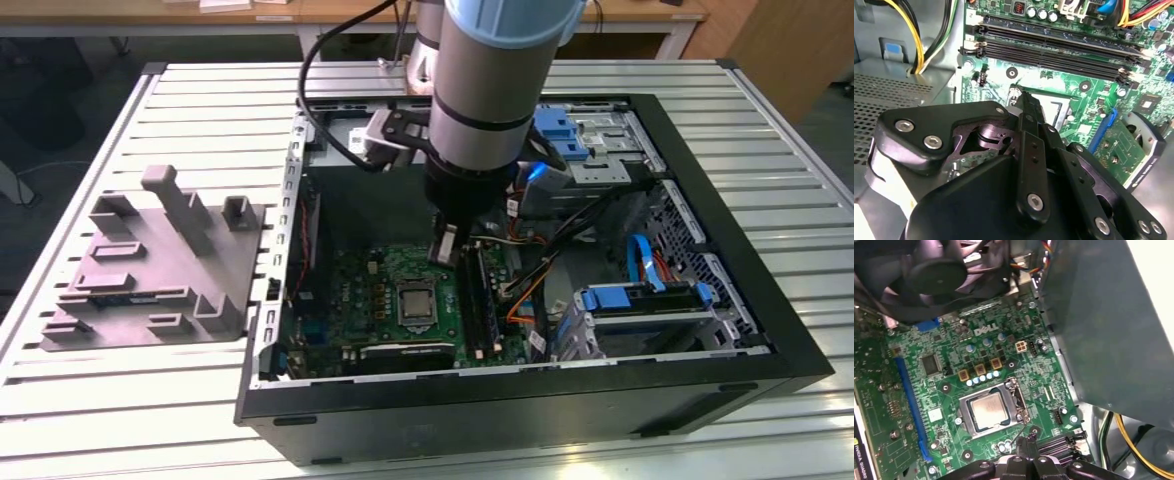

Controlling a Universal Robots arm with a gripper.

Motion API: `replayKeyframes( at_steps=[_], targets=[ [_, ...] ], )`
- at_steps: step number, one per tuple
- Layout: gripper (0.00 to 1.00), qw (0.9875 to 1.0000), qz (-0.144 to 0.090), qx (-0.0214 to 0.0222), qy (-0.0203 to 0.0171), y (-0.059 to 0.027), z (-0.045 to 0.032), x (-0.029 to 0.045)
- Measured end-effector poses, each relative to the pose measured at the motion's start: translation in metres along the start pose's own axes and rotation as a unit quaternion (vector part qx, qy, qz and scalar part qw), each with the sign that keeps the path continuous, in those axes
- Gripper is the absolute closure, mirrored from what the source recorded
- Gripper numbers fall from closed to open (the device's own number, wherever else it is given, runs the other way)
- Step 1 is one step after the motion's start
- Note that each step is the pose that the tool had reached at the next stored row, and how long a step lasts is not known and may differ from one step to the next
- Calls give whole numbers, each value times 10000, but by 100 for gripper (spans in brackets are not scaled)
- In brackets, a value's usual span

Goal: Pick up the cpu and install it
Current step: 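Install the first cpu locking lever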

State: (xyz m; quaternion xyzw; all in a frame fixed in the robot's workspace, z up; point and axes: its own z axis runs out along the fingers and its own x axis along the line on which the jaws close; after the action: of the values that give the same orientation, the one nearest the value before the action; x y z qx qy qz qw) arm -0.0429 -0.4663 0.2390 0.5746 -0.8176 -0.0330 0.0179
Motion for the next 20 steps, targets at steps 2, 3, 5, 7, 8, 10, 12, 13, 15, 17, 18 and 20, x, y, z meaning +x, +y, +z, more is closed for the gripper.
replayKeyframes(
  at_steps=[2, 3, 5, 7, 8, 10, 12, 13, 15, 17, 18, 20],
  targets=[
    [89, 9999, -104, 0, 7, 0, 4, 4],
    [89, 9999, -164, -1, 12, 0, 5, 6],
    [89, 9996, -272, -1, 20, -1, 8, 9],
    [89, 9994, -352, -1, 26, -1, 10, 18],
    [89, 9993, -380, -2, 28, -1, 10, 26],
    [89, 9991, -425, -1, 31, 0, 11, 47],
    [89, 9989, -467, 4, 32, 2, 13, 63],
    [89, 9988, -492, 7, 33, 4, 14, 69],
    [89, 9985, -541, 9, 35, 4, 15, 74],
    [89, 9982, -594, 9, 40, 4, 16, 74],
    [89, 9982, -604, 9, 40, 4, 17, 74],
    [89, 9982, -606, 9, 40, 3, 17, 74]
  ],
)
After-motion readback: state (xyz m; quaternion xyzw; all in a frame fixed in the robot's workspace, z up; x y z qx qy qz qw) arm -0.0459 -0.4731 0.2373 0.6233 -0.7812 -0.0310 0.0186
